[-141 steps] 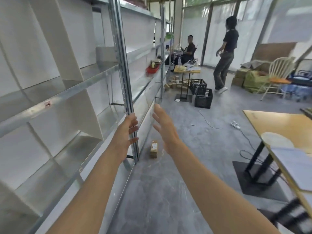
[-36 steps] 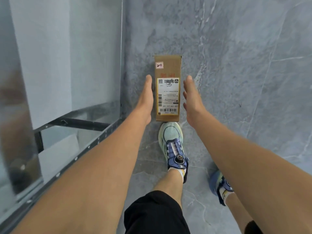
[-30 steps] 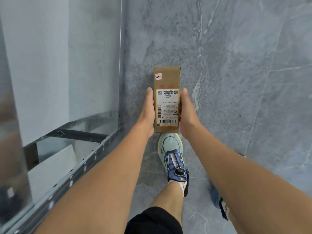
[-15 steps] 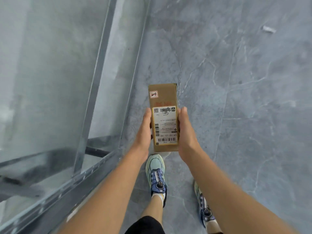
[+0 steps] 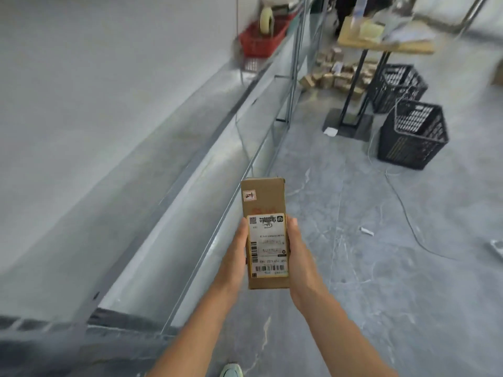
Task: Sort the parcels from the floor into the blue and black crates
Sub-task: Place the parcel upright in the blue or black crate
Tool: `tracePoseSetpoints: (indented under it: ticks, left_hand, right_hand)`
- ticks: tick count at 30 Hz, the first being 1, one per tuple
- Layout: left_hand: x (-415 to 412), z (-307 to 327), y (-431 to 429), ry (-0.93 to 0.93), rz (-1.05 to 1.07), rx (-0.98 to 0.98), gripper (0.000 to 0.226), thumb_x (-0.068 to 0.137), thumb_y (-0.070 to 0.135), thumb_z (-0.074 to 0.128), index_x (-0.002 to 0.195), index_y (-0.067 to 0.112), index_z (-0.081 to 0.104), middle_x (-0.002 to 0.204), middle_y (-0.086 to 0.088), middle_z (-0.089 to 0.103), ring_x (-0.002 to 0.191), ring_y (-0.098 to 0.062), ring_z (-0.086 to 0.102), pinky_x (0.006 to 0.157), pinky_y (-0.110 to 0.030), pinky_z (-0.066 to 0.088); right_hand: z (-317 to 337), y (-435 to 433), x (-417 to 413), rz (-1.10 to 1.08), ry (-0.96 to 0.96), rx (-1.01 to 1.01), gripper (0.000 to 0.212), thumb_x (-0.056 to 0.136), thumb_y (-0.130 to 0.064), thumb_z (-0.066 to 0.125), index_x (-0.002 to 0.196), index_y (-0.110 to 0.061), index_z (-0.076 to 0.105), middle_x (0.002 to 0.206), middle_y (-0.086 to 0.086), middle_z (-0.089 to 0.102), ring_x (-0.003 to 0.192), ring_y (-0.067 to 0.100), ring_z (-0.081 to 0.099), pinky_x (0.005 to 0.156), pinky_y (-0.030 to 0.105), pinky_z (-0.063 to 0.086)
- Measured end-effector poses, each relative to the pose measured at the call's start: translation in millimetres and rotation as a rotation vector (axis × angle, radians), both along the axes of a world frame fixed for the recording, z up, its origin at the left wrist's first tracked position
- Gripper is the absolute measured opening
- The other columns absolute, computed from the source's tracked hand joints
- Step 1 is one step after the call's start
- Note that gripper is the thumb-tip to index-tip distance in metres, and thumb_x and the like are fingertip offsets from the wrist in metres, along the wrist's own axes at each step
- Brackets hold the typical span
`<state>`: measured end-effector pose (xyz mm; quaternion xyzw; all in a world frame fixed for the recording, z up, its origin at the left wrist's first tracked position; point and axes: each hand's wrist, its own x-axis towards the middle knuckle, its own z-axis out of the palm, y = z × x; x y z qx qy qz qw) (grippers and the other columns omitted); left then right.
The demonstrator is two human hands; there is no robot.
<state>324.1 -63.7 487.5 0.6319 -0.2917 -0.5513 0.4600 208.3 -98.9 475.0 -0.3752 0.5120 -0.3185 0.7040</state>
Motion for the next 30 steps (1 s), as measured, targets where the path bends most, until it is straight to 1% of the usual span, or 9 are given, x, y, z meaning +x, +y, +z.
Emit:
tracePoseSetpoints:
  ticks: [2, 5, 9, 12, 15, 18, 20, 24, 30]
  left_hand:
    - [-11, 57, 6, -0.039, -0.01, -0.074, 0.054, 0.109, 0.051, 0.016, 0.12, 0.036, 0.067, 0.1, 0.025, 0.076, 0.092, 0.012, 0.069, 0.066, -0.006, 0.05]
    - [-23, 128, 20, -0.096, 0.012, -0.17, 0.055, 0.107, 0.055, 0.017, 0.114, 0.042, 0.069, 0.103, 0.027, 0.075, 0.095, 0.013, 0.067, 0.074, -0.011, 0.048]
    - [-34, 207, 44, -0.128, 0.015, -0.28, 0.053, 0.109, 0.053, 0.016, 0.111, 0.041, 0.068, 0.095, 0.028, 0.075, 0.089, 0.015, 0.067, 0.066, -0.005, 0.049]
    - [-36, 255, 66, -0.195, 0.035, -0.349, 0.055, 0.108, 0.055, 0.015, 0.116, 0.041, 0.067, 0.098, 0.03, 0.074, 0.092, 0.017, 0.066, 0.075, -0.013, 0.048]
    - [-36, 296, 97, -0.235, 0.038, -0.408, 0.052, 0.11, 0.051, 0.013, 0.113, 0.041, 0.064, 0.087, 0.032, 0.073, 0.083, 0.018, 0.066, 0.063, -0.004, 0.048]
    - [-34, 329, 132, -0.29, 0.04, -0.453, 0.05, 0.109, 0.052, 0.012, 0.119, 0.042, 0.06, 0.086, 0.036, 0.072, 0.081, 0.021, 0.064, 0.06, 0.001, 0.045]
    - [-30, 347, 156, -0.318, 0.06, -0.486, 0.051, 0.109, 0.053, 0.011, 0.118, 0.043, 0.06, 0.087, 0.036, 0.071, 0.083, 0.02, 0.064, 0.06, 0.001, 0.044]
    - [-27, 371, 210, -0.344, 0.114, -0.546, 0.052, 0.109, 0.052, 0.011, 0.123, 0.039, 0.059, 0.086, 0.035, 0.071, 0.084, 0.02, 0.064, 0.06, 0.001, 0.045]
    - [-20, 389, 291, -0.413, 0.231, -0.563, 0.048, 0.108, 0.056, 0.014, 0.124, 0.045, 0.058, 0.094, 0.036, 0.071, 0.09, 0.02, 0.063, 0.063, 0.001, 0.045]
  right_hand:
    - [52, 3, -10, 0.008, -0.02, -0.055, 0.062, 0.103, -0.071, 0.027, 0.123, -0.038, 0.075, 0.112, -0.003, 0.08, 0.105, 0.019, 0.077, 0.1, 0.052, 0.057]
    - [123, 11, -23, 0.01, -0.049, -0.136, 0.063, 0.103, -0.071, 0.026, 0.121, -0.037, 0.076, 0.108, -0.003, 0.081, 0.1, 0.017, 0.078, 0.099, 0.05, 0.058]
    - [202, 31, -30, 0.016, -0.082, -0.241, 0.061, 0.102, -0.073, 0.026, 0.121, -0.041, 0.075, 0.109, -0.005, 0.081, 0.103, 0.017, 0.077, 0.101, 0.052, 0.056]
    - [248, 49, -32, 0.014, -0.116, -0.315, 0.059, 0.105, -0.069, 0.027, 0.116, -0.039, 0.076, 0.104, -0.006, 0.081, 0.096, 0.014, 0.078, 0.088, 0.043, 0.06]
    - [288, 75, -29, 0.021, -0.14, -0.371, 0.057, 0.106, -0.068, 0.028, 0.117, -0.039, 0.076, 0.105, -0.007, 0.081, 0.099, 0.015, 0.077, 0.082, 0.04, 0.059]
    - [321, 105, -24, 0.034, -0.173, -0.407, 0.058, 0.106, -0.068, 0.029, 0.12, -0.037, 0.075, 0.104, -0.007, 0.081, 0.101, 0.016, 0.077, 0.077, 0.038, 0.058]
    - [340, 127, -21, 0.065, -0.197, -0.438, 0.059, 0.105, -0.069, 0.029, 0.122, -0.037, 0.075, 0.108, -0.006, 0.081, 0.104, 0.017, 0.076, 0.081, 0.041, 0.06]
    - [366, 174, -14, 0.132, -0.244, -0.486, 0.059, 0.106, -0.069, 0.026, 0.124, -0.038, 0.073, 0.112, -0.005, 0.08, 0.107, 0.018, 0.076, 0.098, 0.052, 0.058]
    - [382, 238, 5, 0.257, -0.28, -0.536, 0.059, 0.105, -0.071, 0.025, 0.125, -0.04, 0.071, 0.113, -0.005, 0.079, 0.11, 0.021, 0.074, 0.102, 0.055, 0.056]
